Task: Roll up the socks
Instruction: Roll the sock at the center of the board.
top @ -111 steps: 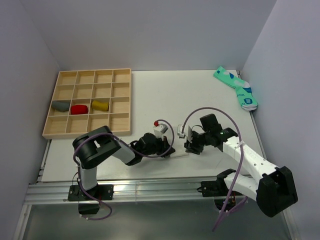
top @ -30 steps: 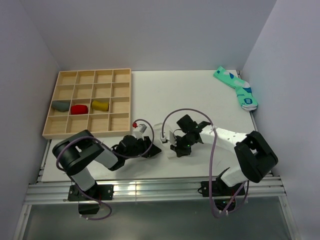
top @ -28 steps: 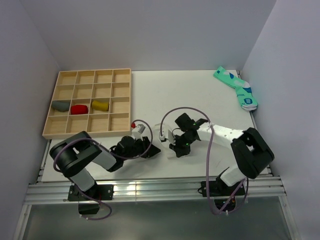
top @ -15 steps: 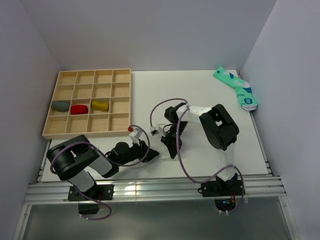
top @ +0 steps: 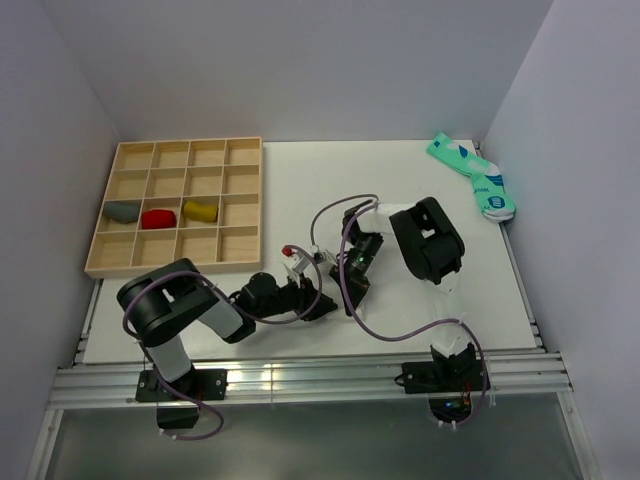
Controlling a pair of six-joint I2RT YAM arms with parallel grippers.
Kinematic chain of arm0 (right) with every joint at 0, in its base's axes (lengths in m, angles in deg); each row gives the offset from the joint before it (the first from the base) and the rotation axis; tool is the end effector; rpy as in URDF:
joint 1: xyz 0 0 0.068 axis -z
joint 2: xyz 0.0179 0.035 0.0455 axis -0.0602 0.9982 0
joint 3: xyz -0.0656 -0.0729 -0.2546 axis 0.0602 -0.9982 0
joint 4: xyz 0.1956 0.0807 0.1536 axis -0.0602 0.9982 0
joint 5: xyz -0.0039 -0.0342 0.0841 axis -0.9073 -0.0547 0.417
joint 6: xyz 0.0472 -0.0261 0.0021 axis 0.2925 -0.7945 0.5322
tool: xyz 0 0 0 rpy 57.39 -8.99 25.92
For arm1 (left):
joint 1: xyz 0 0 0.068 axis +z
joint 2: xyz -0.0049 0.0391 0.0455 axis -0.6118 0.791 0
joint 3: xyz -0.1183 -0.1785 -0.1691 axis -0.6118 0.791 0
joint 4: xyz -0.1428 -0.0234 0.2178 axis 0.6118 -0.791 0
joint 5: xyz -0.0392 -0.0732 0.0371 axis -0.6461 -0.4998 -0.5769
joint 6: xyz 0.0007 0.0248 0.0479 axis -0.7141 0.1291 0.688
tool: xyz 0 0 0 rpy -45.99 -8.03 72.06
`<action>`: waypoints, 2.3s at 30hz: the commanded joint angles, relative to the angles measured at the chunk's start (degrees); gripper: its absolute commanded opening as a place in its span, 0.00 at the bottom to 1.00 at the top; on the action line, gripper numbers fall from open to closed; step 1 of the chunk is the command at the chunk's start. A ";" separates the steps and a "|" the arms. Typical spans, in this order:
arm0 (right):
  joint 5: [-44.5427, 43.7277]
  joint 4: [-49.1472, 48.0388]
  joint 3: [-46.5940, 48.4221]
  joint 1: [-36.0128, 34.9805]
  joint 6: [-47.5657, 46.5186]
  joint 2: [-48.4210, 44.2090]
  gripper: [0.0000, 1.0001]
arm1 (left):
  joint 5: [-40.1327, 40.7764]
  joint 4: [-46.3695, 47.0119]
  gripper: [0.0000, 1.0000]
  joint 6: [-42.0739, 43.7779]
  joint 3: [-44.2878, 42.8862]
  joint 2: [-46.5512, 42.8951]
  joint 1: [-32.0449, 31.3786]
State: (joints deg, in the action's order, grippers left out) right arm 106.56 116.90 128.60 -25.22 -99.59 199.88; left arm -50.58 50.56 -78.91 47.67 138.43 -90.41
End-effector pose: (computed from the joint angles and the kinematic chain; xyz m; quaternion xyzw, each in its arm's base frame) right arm 0.2761 0.1831 0.1086 0.5089 -0.7052 -0.4756 0.1321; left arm 0.1544 -0.2207 0.1252 0.2003 0.7383 -0.5324 0.3625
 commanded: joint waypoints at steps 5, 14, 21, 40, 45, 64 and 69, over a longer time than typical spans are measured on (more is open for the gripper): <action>0.95 4.52 1.76 0.45 0.81 0.72 0.13 | -5.42 5.63 0.40 1.24 -1.52 5.18 -0.57; 0.60 3.03 1.50 0.45 2.48 0.37 0.13 | -5.43 5.63 0.41 1.07 -2.04 7.83 -1.28; -1.60 -2.77 -0.17 0.45 8.02 -2.44 0.15 | -3.14 1.59 0.21 1.24 -2.57 7.91 -1.89; -17.76 -37.29 -18.52 3.17 28.23 -37.59 0.48 | -1.73 3.37 0.00 -14.31 1.38 13.46 -1.37; -25.06 -45.83 -28.02 3.35 26.22 -47.96 0.50 | -4.27 -10.34 0.00 -18.00 -1.77 7.92 1.00; -21.29 -49.53 -46.92 -8.77 9.25 -67.66 0.47 | -19.22 -36.64 0.00 -25.30 -12.32 11.60 7.33; -23.48 -52.25 -49.65 -14.74 9.61 -67.49 0.47 | -20.28 -37.70 0.00 -24.95 -12.94 12.22 8.12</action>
State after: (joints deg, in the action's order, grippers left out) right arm 83.74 68.33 80.40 -37.11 -88.94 132.93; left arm -71.23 22.39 -105.77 33.83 147.96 -82.43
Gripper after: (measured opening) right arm 0.468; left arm 0.033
